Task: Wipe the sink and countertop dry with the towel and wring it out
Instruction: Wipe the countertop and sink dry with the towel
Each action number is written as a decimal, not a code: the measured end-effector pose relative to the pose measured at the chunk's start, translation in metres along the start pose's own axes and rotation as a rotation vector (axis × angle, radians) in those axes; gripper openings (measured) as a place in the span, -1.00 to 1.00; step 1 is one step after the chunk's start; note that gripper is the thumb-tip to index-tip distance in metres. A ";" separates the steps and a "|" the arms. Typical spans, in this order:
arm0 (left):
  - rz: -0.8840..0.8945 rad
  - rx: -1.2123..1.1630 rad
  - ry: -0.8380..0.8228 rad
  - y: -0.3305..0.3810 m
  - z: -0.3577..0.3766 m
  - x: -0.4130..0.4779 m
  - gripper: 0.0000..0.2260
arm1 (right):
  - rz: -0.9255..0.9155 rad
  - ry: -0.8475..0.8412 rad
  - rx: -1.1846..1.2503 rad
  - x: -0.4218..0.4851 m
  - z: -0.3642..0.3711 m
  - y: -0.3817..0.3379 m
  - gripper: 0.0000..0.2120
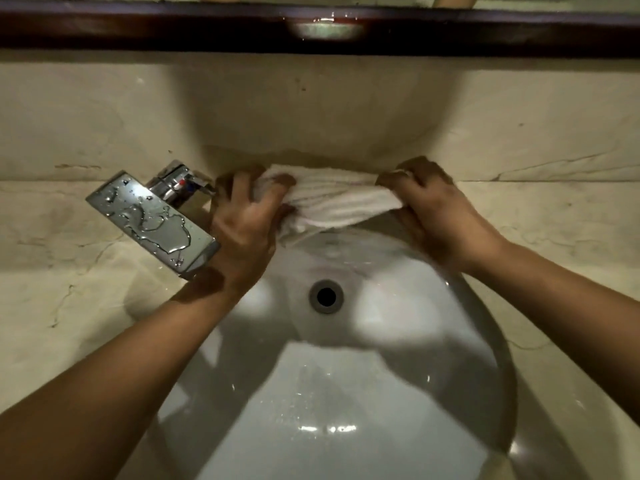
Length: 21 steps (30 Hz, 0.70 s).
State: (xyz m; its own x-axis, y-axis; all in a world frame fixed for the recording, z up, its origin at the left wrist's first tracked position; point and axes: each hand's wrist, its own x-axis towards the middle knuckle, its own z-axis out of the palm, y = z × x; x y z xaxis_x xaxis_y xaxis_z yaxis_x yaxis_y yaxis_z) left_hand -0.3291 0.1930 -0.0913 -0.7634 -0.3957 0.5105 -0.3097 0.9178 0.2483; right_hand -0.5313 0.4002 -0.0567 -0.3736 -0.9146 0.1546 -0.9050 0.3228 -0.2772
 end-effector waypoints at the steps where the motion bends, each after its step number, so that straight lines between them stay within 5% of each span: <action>1: -0.002 0.030 -0.004 0.000 0.004 0.010 -0.69 | 0.036 0.024 -0.010 0.003 0.000 0.003 -0.60; 12: -0.015 0.042 -0.121 -0.017 0.026 0.007 -0.65 | 0.208 -0.061 0.080 -0.009 0.036 -0.010 -0.46; 17: 0.079 -0.066 -0.210 -0.004 0.006 -0.007 -0.65 | 0.074 -0.159 0.130 -0.048 0.019 -0.012 -0.62; 21: 0.093 -0.154 -0.207 0.042 0.012 0.014 -0.64 | 0.143 -0.054 0.226 -0.077 -0.022 0.012 -0.64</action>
State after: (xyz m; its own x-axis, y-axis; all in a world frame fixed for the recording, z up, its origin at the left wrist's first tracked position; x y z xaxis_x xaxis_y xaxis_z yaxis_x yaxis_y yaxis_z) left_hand -0.3599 0.2267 -0.0832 -0.8889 -0.2809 0.3618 -0.1555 0.9280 0.3385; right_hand -0.5179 0.4802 -0.0515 -0.4775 -0.8772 0.0498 -0.7731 0.3926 -0.4982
